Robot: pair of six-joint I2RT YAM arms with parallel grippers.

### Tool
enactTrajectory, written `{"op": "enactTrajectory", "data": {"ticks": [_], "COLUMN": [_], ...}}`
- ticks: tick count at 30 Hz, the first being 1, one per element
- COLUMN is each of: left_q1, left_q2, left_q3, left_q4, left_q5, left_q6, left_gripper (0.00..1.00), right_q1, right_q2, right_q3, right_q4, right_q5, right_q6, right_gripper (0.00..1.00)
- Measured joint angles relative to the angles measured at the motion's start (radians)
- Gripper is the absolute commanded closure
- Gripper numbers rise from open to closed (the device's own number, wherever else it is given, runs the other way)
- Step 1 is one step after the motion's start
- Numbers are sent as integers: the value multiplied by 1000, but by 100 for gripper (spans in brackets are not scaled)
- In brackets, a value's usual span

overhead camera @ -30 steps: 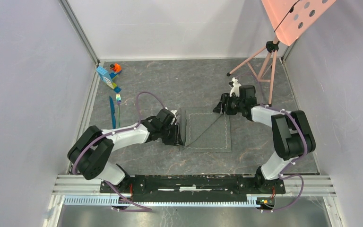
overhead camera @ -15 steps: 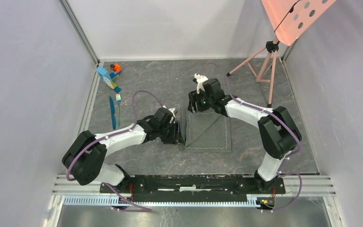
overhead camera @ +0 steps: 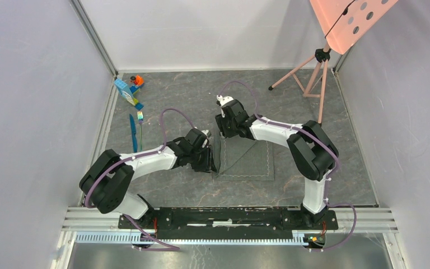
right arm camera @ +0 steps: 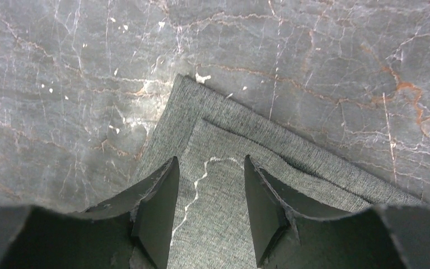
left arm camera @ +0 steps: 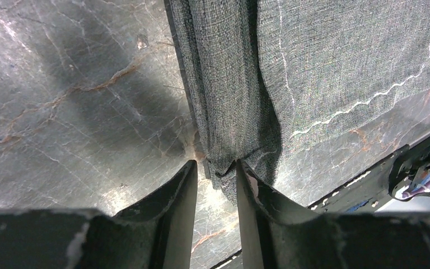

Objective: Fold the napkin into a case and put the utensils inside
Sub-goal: Smooth out the upper triangle-folded napkin at the center of the board.

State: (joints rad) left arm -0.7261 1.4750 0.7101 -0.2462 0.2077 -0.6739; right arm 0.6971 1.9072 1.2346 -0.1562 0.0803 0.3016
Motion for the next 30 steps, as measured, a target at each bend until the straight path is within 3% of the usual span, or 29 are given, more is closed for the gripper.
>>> {"op": "enactTrajectory", "data": {"ticks": [16,25,30], "left_q1": [0,0,0], "left_q2": [5,5,5], "left_q3": [-14,-21,-29], "left_q4": [19,33,41], "left_q5": [2,3,3], "left_q6": [0,0,0], "left_gripper": [64,64,64], "right_q1": [4,10,10], "right_q2": [106,126,126], "right_q3": [99,103,112], "right_q4": [-4,-3,-3], "right_q5": [37,36,34], "right_q6": [-12,-16,-16], "right_gripper": [53,76,81]}}
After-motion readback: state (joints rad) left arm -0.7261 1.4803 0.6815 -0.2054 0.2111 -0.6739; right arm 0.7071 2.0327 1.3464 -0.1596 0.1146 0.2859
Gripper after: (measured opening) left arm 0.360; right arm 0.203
